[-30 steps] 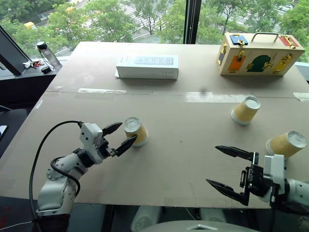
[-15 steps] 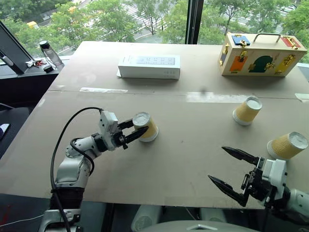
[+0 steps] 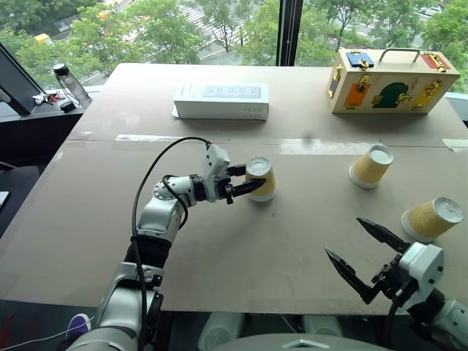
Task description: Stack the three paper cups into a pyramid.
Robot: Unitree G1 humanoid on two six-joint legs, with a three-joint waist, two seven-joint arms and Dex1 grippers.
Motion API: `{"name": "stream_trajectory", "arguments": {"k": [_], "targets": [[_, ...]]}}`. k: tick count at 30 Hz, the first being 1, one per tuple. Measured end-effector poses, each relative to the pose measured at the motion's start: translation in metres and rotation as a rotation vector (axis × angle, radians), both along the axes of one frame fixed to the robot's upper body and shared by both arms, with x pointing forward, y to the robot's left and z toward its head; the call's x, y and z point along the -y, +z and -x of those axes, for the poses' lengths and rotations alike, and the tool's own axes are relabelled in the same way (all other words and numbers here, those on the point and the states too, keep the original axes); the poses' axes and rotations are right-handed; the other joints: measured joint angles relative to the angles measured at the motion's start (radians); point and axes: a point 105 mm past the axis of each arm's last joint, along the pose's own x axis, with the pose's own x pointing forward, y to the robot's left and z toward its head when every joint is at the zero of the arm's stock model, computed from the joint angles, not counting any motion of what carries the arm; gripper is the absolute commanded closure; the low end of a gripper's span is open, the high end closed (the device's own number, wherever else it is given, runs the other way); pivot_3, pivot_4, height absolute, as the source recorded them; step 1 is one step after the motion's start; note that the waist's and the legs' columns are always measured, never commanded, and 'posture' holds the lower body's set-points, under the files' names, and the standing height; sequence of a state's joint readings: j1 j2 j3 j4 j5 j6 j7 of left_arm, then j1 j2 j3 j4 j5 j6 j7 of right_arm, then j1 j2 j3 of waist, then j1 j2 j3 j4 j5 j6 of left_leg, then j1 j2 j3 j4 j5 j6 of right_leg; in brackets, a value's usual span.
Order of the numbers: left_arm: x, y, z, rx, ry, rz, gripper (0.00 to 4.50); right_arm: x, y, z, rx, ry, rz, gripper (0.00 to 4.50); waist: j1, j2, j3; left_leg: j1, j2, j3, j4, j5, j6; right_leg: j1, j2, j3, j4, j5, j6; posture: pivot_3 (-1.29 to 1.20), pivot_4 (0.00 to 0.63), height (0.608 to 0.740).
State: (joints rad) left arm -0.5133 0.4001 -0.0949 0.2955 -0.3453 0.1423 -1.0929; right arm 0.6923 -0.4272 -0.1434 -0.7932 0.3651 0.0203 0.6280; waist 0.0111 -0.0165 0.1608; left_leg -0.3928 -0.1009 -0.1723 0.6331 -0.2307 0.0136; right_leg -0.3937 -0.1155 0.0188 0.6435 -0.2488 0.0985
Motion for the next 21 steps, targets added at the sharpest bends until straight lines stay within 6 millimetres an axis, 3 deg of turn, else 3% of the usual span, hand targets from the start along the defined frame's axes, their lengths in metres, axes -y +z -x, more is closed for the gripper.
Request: {"name": "stream_trajectory", "arguments": {"k": [2,4,8,12,15,18,21], "targets": [[0.002,-0.003,0.000,0.001,-0.006,-0.007,2.37,0.000,0.001,0.001,0.002,-0.003,0.002,0.00,0.001,0.000,0.000,0.000,0.000,0.000,0.000,0.000,0.000,0.000,0.000,0.000,0.000,0.000,0.000,0.00,0.150,0.740],[0.006,-0.004,0.002,-0.001,-0.024,-0.002,1.44,-0.001,0.002,0.002,0.006,-0.002,0.003,0.00,0.002,0.000,0.000,0.000,0.000,0.000,0.000,0.000,0.000,0.000,0.000,0.000,0.000,0.000,0.000,0.00,0.150,0.740],[0.010,-0.005,0.003,-0.001,-0.036,0.010,0.02,0.000,0.002,0.002,0.005,-0.007,0.002,0.00,0.002,0.000,0.000,0.000,0.000,0.000,0.000,0.000,0.000,0.000,0.000,0.000,0.000,0.000,0.000,0.00,0.150,0.740],[0.006,-0.002,0.008,0.004,-0.027,0.033,0.02,0.005,0.001,0.000,0.000,-0.066,-0.010,0.00,-0.002,0.000,0.000,0.000,0.000,0.000,0.000,0.000,0.000,0.000,0.000,0.000,0.000,0.000,0.000,0.00,0.150,0.740],[-0.015,0.006,0.013,-0.020,0.019,0.078,0.02,0.016,0.004,-0.010,0.014,-0.165,-0.019,0.00,-0.009,0.000,0.000,0.000,0.001,0.000,0.000,0.000,0.000,-0.001,0.000,0.001,0.001,0.000,0.000,0.00,0.150,0.740],[-0.039,0.015,0.026,-0.035,0.061,0.136,0.02,0.023,0.013,-0.027,0.070,-0.261,0.034,0.00,-0.014,0.001,0.000,0.000,0.001,0.000,0.000,0.000,0.000,-0.002,0.000,0.001,0.001,0.000,0.000,0.00,0.150,0.740],[-0.047,0.018,0.043,-0.066,0.053,0.167,0.02,0.032,0.018,-0.045,0.086,-0.350,0.120,0.00,-0.013,0.001,0.000,0.000,0.001,0.000,0.000,0.000,0.000,-0.002,0.000,0.001,0.001,0.000,0.000,0.00,0.150,0.740]]}}
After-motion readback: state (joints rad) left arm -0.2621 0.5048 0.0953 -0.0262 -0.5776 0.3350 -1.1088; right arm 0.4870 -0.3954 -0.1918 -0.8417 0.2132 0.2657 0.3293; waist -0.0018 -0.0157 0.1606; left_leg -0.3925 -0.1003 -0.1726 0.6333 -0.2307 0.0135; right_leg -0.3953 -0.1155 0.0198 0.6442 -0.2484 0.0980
